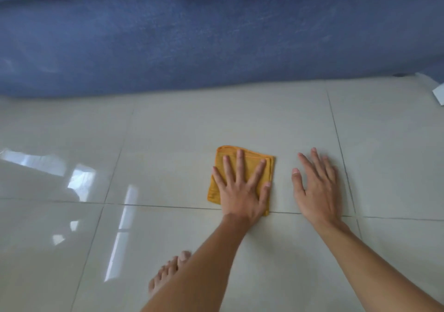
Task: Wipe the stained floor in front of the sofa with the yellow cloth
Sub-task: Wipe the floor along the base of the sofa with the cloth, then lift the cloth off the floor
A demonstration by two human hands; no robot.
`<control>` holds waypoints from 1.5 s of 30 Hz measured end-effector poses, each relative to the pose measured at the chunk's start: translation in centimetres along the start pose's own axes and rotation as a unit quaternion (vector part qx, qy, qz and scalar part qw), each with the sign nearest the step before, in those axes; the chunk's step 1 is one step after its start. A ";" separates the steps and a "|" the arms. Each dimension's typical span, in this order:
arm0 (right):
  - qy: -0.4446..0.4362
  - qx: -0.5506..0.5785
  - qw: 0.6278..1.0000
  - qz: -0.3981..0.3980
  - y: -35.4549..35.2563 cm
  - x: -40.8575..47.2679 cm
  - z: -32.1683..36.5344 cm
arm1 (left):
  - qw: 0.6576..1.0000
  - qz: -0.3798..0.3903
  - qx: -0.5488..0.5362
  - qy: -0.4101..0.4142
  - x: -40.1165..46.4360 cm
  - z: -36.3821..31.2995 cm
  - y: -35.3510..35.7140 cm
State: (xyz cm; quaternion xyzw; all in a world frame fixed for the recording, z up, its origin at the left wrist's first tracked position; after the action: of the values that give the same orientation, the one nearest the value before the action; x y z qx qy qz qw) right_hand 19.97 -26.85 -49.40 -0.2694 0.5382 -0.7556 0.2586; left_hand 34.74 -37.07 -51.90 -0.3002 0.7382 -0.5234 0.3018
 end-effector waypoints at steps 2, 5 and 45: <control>0.001 -0.010 1.000 0.000 -0.8 -0.4 -0.9 | 1.000 0.019 -0.009 0.005 -0.4 -2.6 0.8; -0.020 -0.028 0.999 -0.021 -1.8 -1.5 -1.5 | 0.998 0.061 -0.022 0.017 -0.5 -3.7 1.0; -0.054 0.035 0.992 0.109 -21.8 -1.7 6.0 | 0.988 0.055 -0.116 0.088 -3.0 -7.7 -24.7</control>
State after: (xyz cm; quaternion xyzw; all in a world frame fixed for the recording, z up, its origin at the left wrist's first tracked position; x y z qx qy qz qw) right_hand 23.09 -23.45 -27.17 -0.2407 0.5229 -0.7255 0.3772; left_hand 33.91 -36.97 -25.84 -0.2445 0.8329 -0.4414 0.2272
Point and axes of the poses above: each hand's wrist, its own x-axis towards the middle knuckle, its own y-axis out of the palm, z = x × y, the point moved 7 cm from there along x, towards the middle knuckle, and after that the axes turned 6 degrees about -x, right-handed, at the moved point
